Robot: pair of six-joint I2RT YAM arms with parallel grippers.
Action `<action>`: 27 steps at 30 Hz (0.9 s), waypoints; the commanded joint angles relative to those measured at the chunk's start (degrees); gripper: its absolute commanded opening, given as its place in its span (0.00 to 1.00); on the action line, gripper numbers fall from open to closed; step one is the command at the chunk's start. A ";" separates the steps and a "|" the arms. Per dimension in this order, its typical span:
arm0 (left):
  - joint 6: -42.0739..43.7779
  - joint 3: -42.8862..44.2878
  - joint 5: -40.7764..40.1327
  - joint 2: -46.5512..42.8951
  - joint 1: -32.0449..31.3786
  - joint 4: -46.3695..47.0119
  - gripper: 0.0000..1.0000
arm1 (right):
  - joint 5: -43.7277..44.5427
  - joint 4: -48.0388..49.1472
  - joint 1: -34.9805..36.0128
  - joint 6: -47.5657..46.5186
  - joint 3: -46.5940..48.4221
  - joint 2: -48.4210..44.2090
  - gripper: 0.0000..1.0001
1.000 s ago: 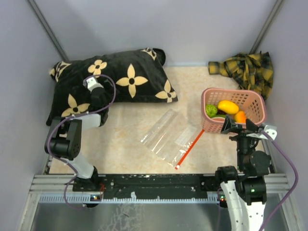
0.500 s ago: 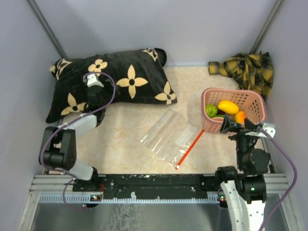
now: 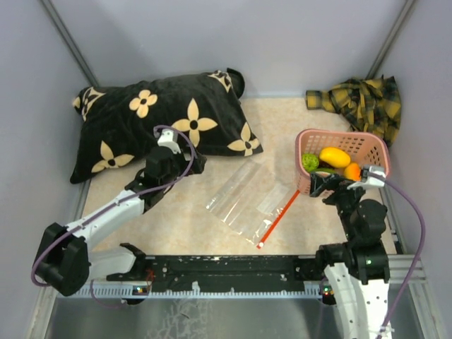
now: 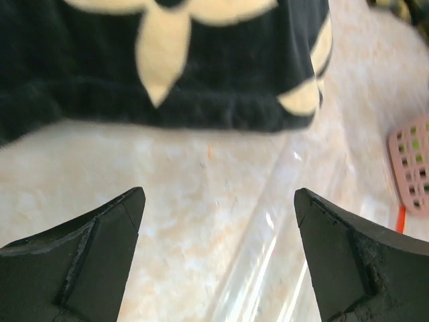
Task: Place the food in the zip-top bag and seal the zipper
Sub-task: Move the zipper food storage bag to the center of the board.
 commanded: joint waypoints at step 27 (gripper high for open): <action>7.07 21.90 1.44 38.88 -23.08 -12.93 0.98 | -21.96 -0.16 0.40 1.66 -0.68 9.95 0.89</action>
